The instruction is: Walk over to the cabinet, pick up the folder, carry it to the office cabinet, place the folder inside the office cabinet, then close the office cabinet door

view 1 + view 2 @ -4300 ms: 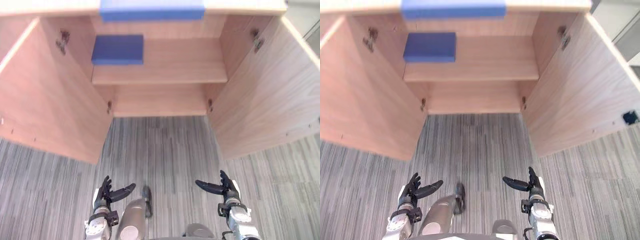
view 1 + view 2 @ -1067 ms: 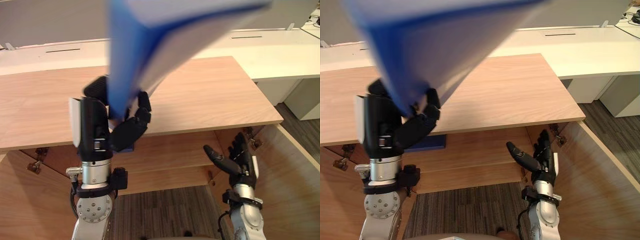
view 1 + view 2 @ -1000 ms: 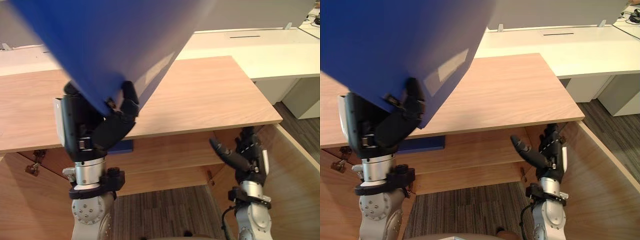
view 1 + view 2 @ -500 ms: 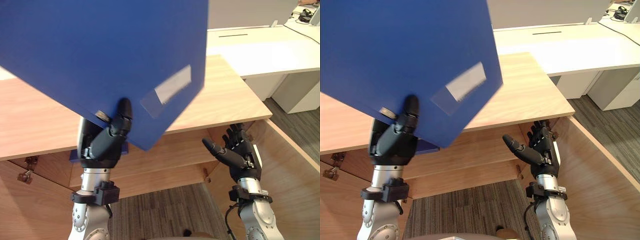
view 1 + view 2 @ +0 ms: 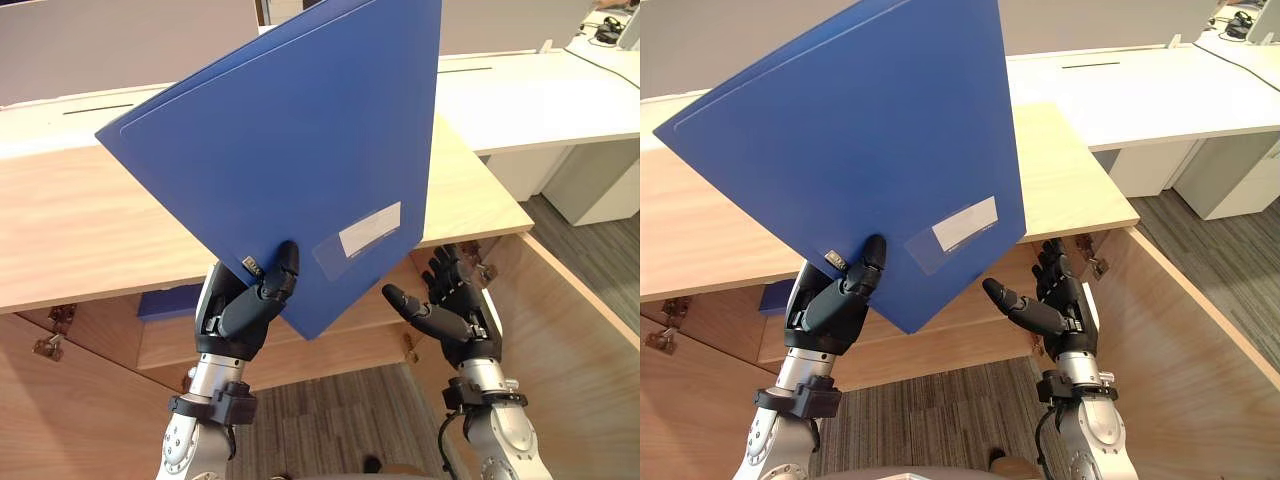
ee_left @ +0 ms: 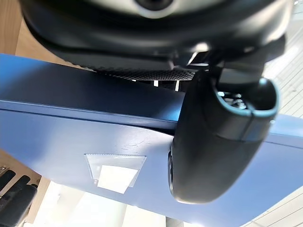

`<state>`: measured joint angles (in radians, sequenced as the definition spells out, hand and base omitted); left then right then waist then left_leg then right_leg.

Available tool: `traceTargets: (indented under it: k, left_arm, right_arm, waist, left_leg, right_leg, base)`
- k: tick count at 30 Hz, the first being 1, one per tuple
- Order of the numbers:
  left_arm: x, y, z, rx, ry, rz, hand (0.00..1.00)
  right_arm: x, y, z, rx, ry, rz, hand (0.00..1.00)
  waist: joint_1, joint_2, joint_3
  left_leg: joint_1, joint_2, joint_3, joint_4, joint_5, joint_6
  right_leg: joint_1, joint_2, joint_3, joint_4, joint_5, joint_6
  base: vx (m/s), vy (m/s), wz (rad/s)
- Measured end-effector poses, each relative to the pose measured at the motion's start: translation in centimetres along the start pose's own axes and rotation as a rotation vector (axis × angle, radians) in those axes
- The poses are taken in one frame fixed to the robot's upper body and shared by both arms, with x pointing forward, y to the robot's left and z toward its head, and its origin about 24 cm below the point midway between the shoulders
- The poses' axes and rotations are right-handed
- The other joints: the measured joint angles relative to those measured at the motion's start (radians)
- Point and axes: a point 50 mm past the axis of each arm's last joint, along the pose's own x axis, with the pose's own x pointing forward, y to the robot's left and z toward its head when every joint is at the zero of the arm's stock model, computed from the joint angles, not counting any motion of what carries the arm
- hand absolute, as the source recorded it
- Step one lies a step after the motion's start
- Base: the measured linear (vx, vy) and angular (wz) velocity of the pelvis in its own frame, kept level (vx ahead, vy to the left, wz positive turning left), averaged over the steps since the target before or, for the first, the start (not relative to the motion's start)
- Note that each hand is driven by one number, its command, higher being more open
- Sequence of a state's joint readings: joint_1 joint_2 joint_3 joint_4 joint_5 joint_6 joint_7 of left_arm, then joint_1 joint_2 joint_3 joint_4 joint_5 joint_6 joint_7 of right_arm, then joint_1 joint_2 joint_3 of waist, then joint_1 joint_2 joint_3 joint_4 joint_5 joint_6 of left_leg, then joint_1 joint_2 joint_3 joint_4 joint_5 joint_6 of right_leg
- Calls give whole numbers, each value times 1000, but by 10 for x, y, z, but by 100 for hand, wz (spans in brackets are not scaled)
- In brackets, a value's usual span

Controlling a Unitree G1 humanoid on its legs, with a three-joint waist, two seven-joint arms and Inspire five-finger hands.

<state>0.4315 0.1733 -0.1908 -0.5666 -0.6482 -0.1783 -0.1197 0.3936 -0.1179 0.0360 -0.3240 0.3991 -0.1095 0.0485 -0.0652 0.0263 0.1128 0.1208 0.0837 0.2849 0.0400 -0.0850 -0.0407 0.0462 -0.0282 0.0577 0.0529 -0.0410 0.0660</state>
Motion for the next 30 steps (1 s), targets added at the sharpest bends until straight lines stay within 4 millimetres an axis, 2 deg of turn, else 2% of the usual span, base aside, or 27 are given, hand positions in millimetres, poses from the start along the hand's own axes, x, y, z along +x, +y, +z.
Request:
traceTargets:
  k: [5,10,12,17,20,24,30]
  left_arm:
    - [-1,7,-5,102,27,12,0]
    - [-3,16,-5,186,39,52,0]
    - [-3,19,-3,190,24,74,0]
    - [-3,20,-1,208,10,89,0]
    - [-2,20,0,225,9,87,0]
    - [2,18,1,228,-6,73,0]
    - [6,18,5,265,4,1,0]
  right_arm:
    - [-10,-7,14,2,-84,-30,100]
    - [-28,-40,13,-88,-56,-188,100]
    - [-44,-62,9,-118,-27,-353,100]
    - [-50,-76,19,-162,-54,-464,100]
    - [-42,-63,32,-157,-123,-416,100]
    - [-11,-24,63,-144,-305,-131,100]
    - [7,-6,78,-206,-368,76,100]
  waist:
    - [-6,-1,-7]
    - [-8,-2,-12]
    - [-18,0,-13]
    - [-36,-1,-16]
    - [-34,2,-23]
    - [-24,1,-27]
    - [0,-2,-34]
  left_leg:
    - [5,-4,32,1,-6,7]
    - [0,-19,56,5,-10,14]
    - [0,-26,58,6,-11,18]
    - [-2,-33,67,7,-12,23]
    - [-12,-34,68,11,-12,24]
    - [-16,-34,62,25,-12,25]
    - [-25,-48,20,20,-4,38]
  right_leg:
    - [-9,-7,43,-9,20,15]
    - [-13,-20,70,-36,44,26]
    - [-14,-26,75,-37,47,29]
    - [-19,-32,84,-36,52,34]
    - [-29,-33,85,-36,56,36]
    - [-24,-37,82,-36,63,41]
    - [-8,-54,43,-38,63,41]
  base:
    - [-39,33,-23]
    - [-83,22,-16]
    - [-77,7,-6]
    - [-49,2,-6]
    - [-15,-5,-1]
    - [-38,-15,4]
    - [-63,-18,22]
